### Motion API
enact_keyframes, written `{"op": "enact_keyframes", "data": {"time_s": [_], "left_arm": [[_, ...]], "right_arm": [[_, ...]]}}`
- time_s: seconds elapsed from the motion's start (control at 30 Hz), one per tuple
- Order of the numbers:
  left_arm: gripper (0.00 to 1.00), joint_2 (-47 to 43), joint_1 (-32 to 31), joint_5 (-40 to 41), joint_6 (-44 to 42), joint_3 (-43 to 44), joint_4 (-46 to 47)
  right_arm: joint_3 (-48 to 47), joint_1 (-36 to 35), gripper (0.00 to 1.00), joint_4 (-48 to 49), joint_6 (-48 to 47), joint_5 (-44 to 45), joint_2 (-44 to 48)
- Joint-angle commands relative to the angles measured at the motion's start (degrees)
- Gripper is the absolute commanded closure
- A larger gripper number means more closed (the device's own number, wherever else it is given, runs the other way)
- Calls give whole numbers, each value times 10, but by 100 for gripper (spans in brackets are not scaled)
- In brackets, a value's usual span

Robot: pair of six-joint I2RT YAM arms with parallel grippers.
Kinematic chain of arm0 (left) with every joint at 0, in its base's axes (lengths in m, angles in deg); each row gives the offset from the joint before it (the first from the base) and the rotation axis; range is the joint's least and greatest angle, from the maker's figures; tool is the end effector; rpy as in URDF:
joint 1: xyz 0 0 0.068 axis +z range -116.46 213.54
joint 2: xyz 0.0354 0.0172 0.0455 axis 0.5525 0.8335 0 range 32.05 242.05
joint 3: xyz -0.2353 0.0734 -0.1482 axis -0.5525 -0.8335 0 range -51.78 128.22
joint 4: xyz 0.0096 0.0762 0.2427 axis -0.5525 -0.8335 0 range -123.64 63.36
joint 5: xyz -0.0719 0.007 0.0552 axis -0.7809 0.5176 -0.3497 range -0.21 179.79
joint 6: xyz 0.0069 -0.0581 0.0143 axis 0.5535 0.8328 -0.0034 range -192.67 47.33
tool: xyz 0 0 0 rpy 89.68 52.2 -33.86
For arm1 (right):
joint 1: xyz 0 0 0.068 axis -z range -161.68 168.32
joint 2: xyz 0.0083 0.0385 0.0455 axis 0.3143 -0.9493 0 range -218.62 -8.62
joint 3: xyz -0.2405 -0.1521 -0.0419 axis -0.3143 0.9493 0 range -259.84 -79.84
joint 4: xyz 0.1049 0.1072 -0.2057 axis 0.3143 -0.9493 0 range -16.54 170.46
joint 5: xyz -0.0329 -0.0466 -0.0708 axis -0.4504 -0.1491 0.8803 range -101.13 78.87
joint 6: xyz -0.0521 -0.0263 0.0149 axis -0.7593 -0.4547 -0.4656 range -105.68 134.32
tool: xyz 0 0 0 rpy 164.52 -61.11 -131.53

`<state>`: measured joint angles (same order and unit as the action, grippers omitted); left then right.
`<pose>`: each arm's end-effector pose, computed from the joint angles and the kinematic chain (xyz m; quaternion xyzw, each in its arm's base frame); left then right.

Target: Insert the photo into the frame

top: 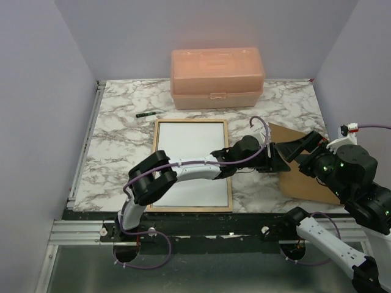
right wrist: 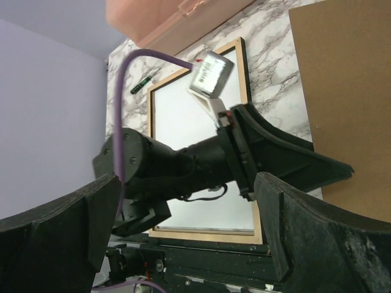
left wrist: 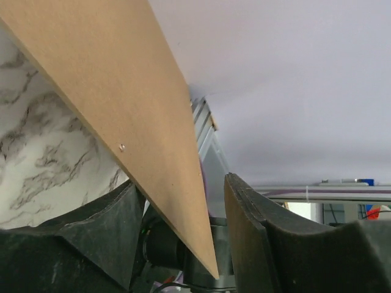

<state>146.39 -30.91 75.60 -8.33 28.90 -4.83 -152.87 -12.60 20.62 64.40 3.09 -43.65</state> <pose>0.1975 -0.4386 0.2621 0.0786 0.7703 -0.6055 0.1838 0.0489 0.0166 0.4238 0.2052 0.7988 0.2832 0.4894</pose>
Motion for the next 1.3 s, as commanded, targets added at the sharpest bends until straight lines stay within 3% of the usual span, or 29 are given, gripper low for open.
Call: {"op": "enact_keyframes", "data": {"time_s": [0.0, 0.07, 0.17, 0.47, 0.77, 1.27], "left_arm": [[48, 33, -6, -8, 13, -1, 12], [52, 29, -3, -1, 18, -7, 6], [68, 23, 0, 6, 19, -16, -4], [99, 0, 8, 13, 29, -49, -9], [100, -113, 39, 36, 15, -171, 32], [100, -365, 133, 77, 43, -465, 55]], "right_arm": [[-13, -2, 0, -8, -1, 16, 7], [-13, -2, 0, -8, -2, 16, 7], [-13, -2, 0, -6, -2, 14, 6], [-3, -2, 0, 0, 0, 3, 3], [24, -2, 0, 23, 0, -24, -7], [140, -2, 0, 129, -2, -129, -39]]}}
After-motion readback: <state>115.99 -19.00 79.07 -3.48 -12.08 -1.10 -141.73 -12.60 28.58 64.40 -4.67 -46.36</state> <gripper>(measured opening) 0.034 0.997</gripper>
